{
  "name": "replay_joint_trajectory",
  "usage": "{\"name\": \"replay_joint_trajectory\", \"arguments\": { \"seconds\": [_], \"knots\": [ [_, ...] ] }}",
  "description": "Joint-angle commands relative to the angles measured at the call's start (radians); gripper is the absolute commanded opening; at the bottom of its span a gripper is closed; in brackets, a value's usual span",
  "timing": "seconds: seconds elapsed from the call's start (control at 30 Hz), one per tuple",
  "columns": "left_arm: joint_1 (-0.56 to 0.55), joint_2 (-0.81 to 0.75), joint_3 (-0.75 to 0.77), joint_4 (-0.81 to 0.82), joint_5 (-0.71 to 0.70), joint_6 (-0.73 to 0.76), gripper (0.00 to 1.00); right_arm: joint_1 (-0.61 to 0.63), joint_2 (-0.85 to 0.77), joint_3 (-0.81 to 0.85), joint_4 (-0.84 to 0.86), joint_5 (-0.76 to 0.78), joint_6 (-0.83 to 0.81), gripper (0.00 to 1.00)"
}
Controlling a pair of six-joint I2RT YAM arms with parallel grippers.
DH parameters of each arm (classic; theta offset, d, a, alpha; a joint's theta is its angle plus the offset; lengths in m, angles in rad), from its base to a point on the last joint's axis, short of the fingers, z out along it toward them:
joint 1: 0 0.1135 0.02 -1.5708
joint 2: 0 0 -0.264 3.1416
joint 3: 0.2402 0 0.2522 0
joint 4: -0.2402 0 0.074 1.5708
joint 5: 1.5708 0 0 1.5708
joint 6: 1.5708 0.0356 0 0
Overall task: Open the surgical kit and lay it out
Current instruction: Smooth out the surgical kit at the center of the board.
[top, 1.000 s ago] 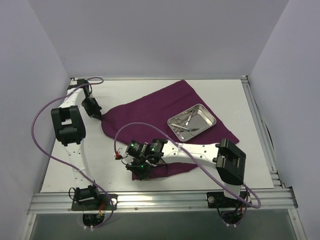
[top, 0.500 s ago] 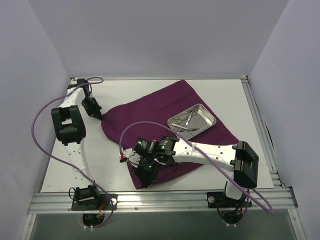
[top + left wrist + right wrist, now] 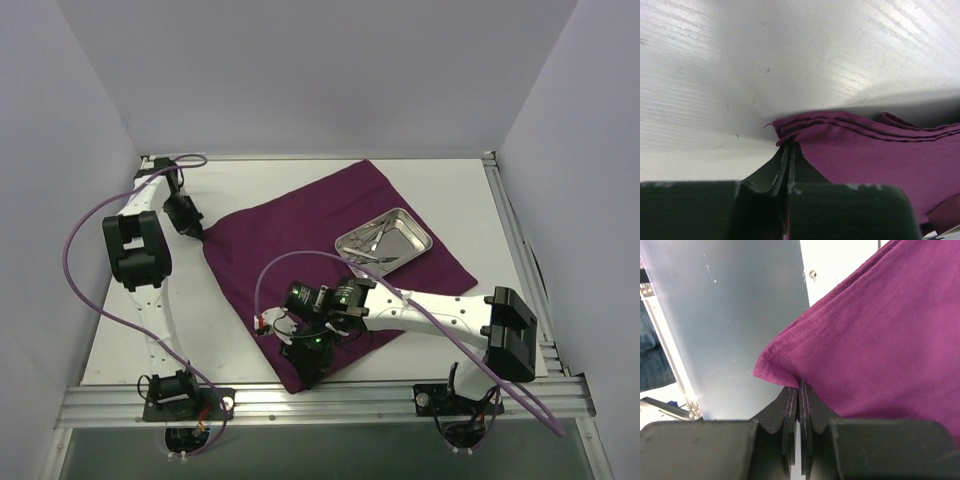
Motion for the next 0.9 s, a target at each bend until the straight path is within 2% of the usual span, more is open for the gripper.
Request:
{"name": "replay_joint_trajectory", "arguments": {
  "seconds": [0.0, 0.03, 0.07, 0.1, 0.17, 0.2, 0.27, 0.37, 0.43, 0.53, 0.57, 0.6, 0.67, 0.7, 0.73, 0.77, 0.87],
  "knots": [
    [0.014, 0.034, -0.018, 0.002, -0.093, 0.035, 0.02, -0.004, -0.034, -0.008, -0.053, -0.056, -0.002, 0.02],
    [0.015, 0.025, -0.015, -0.001, -0.097, 0.035, 0.02, -0.005, -0.032, -0.005, -0.051, -0.050, -0.005, 0.08],
    [0.016, 0.019, -0.016, -0.002, -0.102, 0.035, 0.02, -0.007, -0.029, -0.002, -0.050, -0.044, -0.005, 0.24],
    [0.019, 0.000, -0.021, -0.002, -0.109, 0.032, 0.02, -0.020, -0.017, 0.006, -0.048, -0.042, -0.007, 0.28],
    [0.029, -0.024, -0.028, 0.001, -0.113, 0.020, 0.06, -0.043, 0.002, 0.016, -0.033, -0.079, -0.010, 0.30],
    [0.032, -0.038, -0.033, 0.001, -0.126, 0.014, 0.12, -0.077, 0.017, 0.024, -0.024, -0.094, -0.008, 0.32],
    [0.046, -0.085, -0.036, -0.001, -0.133, 0.005, 0.15, -0.112, 0.018, 0.048, 0.016, -0.134, 0.013, 0.36],
    [0.065, -0.141, -0.016, -0.018, -0.133, 0.011, 0.22, -0.210, -0.023, 0.085, 0.056, -0.099, 0.067, 0.37],
    [0.065, -0.171, 0.022, -0.042, -0.160, 0.026, 0.32, -0.305, -0.083, 0.087, 0.087, 0.006, 0.175, 0.37],
    [0.057, -0.211, 0.045, -0.050, -0.142, 0.038, 0.36, -0.414, -0.162, 0.052, 0.137, 0.284, 0.292, 0.31],
    [0.054, -0.219, 0.048, -0.053, -0.142, 0.040, 0.39, -0.498, -0.175, 0.030, 0.145, 0.345, 0.371, 0.23],
    [0.045, -0.224, 0.051, -0.053, -0.142, 0.038, 0.41, -0.537, -0.204, 0.018, 0.150, 0.455, 0.409, 0.21],
    [0.032, -0.222, 0.061, -0.046, -0.087, 0.032, 0.43, -0.656, -0.222, -0.003, 0.139, 0.544, 0.500, 0.19],
    [0.014, -0.222, 0.062, -0.032, -0.067, 0.032, 0.43, -0.701, -0.233, -0.005, 0.125, 0.586, 0.533, 0.16],
    [0.000, -0.219, 0.065, -0.010, -0.042, 0.041, 0.42, -0.746, -0.238, -0.007, 0.098, 0.636, 0.557, 0.08],
    [-0.014, -0.212, 0.088, -0.003, 0.008, 0.046, 0.40, -0.845, -0.244, -0.013, 0.090, 0.638, 0.573, 0.07],
    [-0.072, -0.155, 0.134, 0.007, 0.146, 0.048, 0.20, -0.992, -0.258, -0.030, 0.102, 0.587, 0.587, 0.00]
  ]
}}
